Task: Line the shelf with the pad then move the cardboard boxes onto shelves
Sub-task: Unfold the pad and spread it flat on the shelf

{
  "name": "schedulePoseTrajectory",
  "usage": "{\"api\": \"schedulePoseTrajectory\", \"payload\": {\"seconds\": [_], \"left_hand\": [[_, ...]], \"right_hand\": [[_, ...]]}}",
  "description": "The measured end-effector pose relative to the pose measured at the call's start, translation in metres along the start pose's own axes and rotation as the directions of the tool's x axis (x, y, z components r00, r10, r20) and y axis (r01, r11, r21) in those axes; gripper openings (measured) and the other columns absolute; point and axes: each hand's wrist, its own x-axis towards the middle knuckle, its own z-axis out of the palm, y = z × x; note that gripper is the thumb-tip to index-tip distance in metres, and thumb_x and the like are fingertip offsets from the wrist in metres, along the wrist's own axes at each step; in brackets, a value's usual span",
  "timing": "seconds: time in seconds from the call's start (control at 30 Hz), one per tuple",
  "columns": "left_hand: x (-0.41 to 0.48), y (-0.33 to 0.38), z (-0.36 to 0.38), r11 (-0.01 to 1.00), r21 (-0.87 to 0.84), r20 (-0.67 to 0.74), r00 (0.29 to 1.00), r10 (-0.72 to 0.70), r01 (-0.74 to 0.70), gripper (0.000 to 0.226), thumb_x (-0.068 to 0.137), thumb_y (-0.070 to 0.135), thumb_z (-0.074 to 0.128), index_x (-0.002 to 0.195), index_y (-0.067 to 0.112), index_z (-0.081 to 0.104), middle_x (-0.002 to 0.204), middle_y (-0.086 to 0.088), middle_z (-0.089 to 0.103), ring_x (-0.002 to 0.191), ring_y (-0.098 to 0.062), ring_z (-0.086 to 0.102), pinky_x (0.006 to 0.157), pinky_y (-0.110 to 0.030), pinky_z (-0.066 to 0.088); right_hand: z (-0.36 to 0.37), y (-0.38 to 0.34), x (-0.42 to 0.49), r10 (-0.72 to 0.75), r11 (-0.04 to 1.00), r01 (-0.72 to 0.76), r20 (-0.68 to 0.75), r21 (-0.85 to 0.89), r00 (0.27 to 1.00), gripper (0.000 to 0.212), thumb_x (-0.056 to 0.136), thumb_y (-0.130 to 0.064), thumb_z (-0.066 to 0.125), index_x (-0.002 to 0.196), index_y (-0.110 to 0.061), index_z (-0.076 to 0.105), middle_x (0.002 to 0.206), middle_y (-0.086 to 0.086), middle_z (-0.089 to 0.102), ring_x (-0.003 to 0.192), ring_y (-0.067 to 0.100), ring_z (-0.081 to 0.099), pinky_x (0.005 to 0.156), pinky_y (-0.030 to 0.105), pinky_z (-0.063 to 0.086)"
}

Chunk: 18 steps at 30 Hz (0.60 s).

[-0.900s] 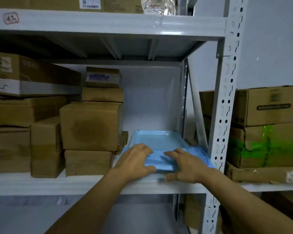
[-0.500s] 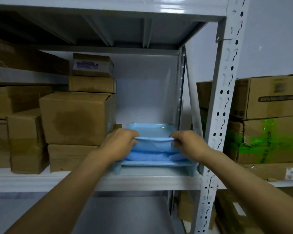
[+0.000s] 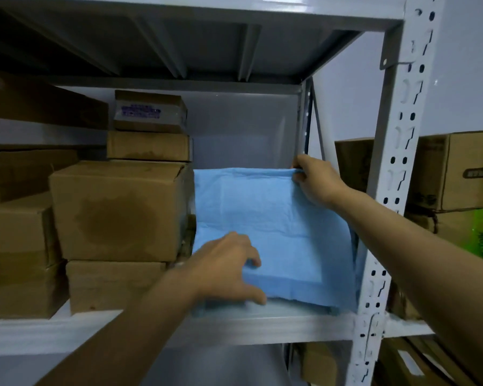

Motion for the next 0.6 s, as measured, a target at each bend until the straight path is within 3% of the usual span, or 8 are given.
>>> {"api": "schedulePoseTrajectory", "payload": {"seconds": [0.03,0.1,0.2,0.33,0.4,0.5,0.6], "left_hand": [[0.002,-0.004,0.009,1.000,0.002,0.108,0.994,0.006,-0.006,0.056,0.066,0.060,0.071,0.113,0.030,0.060,0.114,0.009,0.053,0.110,-0.011,0.047,0.093,-0.032,0.043],[0.005,-0.011,0.021,0.999,-0.016,0.186,0.982,0.036,-0.034,0.044,0.070,0.044,0.073,0.110,0.028,0.064,0.110,0.007,0.057,0.107,-0.013,0.052,0.089,-0.031,0.045],[0.008,-0.016,0.031,0.993,-0.109,0.173,0.982,0.069,-0.050,0.029,0.073,0.036,0.074,0.097,0.020,0.071,0.096,0.004,0.066,0.091,-0.012,0.058,0.079,-0.028,0.048],[0.016,-0.019,0.026,0.875,-0.480,0.044,0.998,-0.045,0.061,0.032,0.071,0.050,0.074,0.090,0.025,0.074,0.084,0.010,0.069,0.076,-0.002,0.061,0.077,-0.026,0.052],[0.024,-0.022,0.024,0.930,-0.368,-0.082,0.995,-0.050,0.016,0.039,0.071,0.048,0.074,0.104,0.028,0.068,0.100,0.012,0.060,0.092,-0.003,0.058,0.087,-0.028,0.048],[0.032,-0.012,0.024,0.972,-0.224,-0.164,0.986,0.039,-0.076,0.079,0.058,0.053,0.080,0.127,0.030,0.049,0.122,0.011,0.040,0.117,-0.005,0.039,0.100,-0.027,0.039],[0.037,0.007,0.025,0.973,-0.156,-0.265,0.956,0.125,-0.170,0.094,0.053,0.060,0.080,0.133,0.028,0.042,0.130,0.008,0.035,0.124,-0.010,0.034,0.105,-0.030,0.036]], "right_hand": [[0.007,0.002,0.003,0.013,1.000,-0.012,0.015,-0.012,1.000,0.014,0.095,-0.009,0.042,0.104,-0.007,0.053,0.106,0.018,0.061,0.093,0.032,0.054,0.076,0.035,0.041],[0.021,0.005,0.003,0.029,0.999,-0.027,0.067,-0.032,0.997,0.017,0.094,-0.009,0.042,0.104,-0.007,0.055,0.106,0.017,0.062,0.098,0.033,0.056,0.079,0.035,0.043],[0.042,0.009,-0.002,0.039,0.998,-0.031,0.149,-0.052,0.988,0.020,0.094,-0.008,0.042,0.106,-0.006,0.058,0.108,0.017,0.063,0.099,0.033,0.057,0.083,0.036,0.045],[0.050,0.017,-0.003,0.126,0.991,-0.120,0.098,-0.064,0.987,0.019,0.096,-0.011,0.041,0.109,-0.008,0.056,0.110,0.018,0.062,0.099,0.032,0.058,0.085,0.039,0.047],[0.042,0.018,-0.001,0.175,0.984,-0.174,0.048,-0.024,0.983,0.019,0.097,-0.010,0.040,0.108,-0.008,0.055,0.108,0.016,0.061,0.098,0.031,0.057,0.083,0.036,0.047],[0.026,0.011,0.006,0.252,0.952,-0.248,0.001,0.179,0.968,0.015,0.096,-0.008,0.039,0.095,-0.008,0.053,0.095,0.011,0.055,0.089,0.024,0.052,0.068,0.027,0.037],[0.015,-0.002,0.012,0.379,0.817,-0.352,0.036,0.456,0.925,0.020,0.095,-0.006,0.038,0.099,-0.006,0.058,0.098,0.018,0.059,0.086,0.023,0.053,0.070,0.030,0.046]]}}
